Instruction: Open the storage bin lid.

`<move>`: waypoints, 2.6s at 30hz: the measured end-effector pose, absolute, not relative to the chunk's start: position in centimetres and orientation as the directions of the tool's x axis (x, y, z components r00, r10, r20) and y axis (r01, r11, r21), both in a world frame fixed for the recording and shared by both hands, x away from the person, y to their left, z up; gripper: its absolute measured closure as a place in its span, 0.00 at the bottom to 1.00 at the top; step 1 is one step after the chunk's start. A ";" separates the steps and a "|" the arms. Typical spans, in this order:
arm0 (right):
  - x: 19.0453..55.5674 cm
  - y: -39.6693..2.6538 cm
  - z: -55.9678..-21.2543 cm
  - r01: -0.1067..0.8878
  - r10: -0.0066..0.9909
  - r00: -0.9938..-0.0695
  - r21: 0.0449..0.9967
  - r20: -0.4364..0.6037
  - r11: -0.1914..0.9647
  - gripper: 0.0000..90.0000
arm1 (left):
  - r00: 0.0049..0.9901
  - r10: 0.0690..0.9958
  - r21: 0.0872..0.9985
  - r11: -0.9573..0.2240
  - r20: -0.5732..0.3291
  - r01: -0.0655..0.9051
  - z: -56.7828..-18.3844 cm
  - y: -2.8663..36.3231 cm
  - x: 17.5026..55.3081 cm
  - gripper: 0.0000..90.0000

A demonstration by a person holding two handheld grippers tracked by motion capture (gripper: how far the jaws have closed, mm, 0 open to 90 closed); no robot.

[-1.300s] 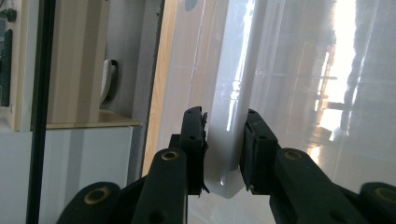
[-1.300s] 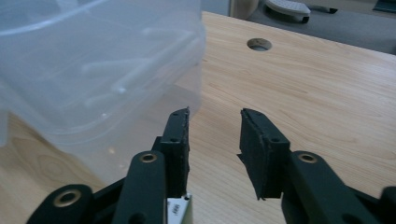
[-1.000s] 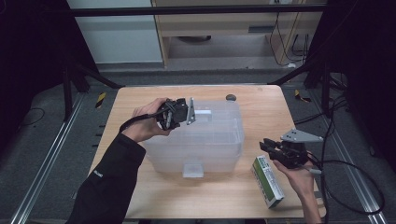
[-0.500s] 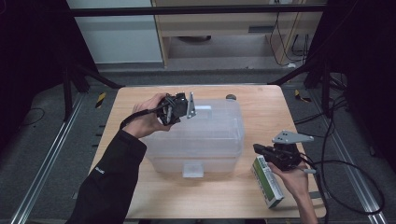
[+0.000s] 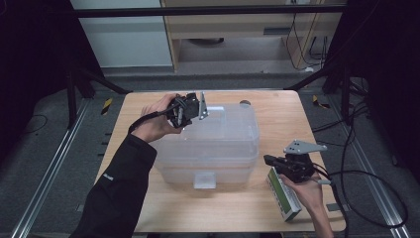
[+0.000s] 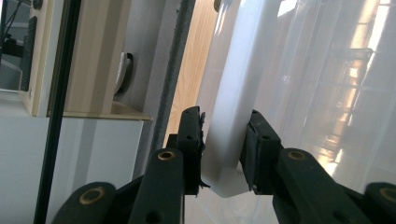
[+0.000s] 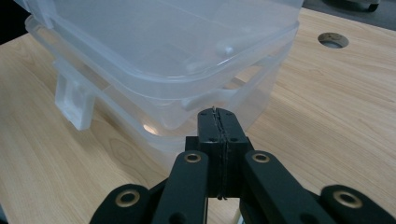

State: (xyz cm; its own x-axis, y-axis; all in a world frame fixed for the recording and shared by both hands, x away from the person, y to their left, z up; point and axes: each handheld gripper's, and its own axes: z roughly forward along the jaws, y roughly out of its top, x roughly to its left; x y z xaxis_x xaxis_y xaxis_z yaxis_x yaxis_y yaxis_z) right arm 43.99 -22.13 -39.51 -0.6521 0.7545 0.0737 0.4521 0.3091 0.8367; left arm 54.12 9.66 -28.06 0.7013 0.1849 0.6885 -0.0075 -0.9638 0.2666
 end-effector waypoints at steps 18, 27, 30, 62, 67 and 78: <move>44.5 -20.9 -40.1 0.446 0.733 -0.675 0.837 0.082 0.317 1.00 | 0.695 0.236 0.309 -0.951 0.679 0.021 -27.6 9.7 55.3 0.77; 45.2 -20.7 -40.3 0.435 0.738 -0.667 0.856 0.100 0.278 1.00 | 0.703 0.235 0.309 -0.951 0.671 0.023 -27.6 9.7 55.4 0.77; 45.3 -20.6 -40.3 0.432 0.733 -0.670 0.863 0.113 0.263 1.00 | 0.708 0.235 0.309 -0.951 0.666 0.025 -27.6 9.8 55.3 0.77; 45.2 -20.4 -40.5 0.448 0.741 -0.663 0.847 0.102 0.284 1.00 | 0.653 0.526 0.599 -0.789 0.545 0.137 -25.7 18.3 51.0 0.62; 45.1 -20.3 -40.5 0.447 0.744 -0.660 0.849 0.100 0.283 1.00 | 0.585 0.647 0.676 -0.705 0.489 0.214 -26.5 20.5 50.4 0.66; 45.1 -20.3 -40.5 0.450 0.746 -0.658 0.848 0.102 0.280 1.00 | 0.424 0.840 0.827 -0.481 0.339 0.291 -28.2 25.4 48.3 0.75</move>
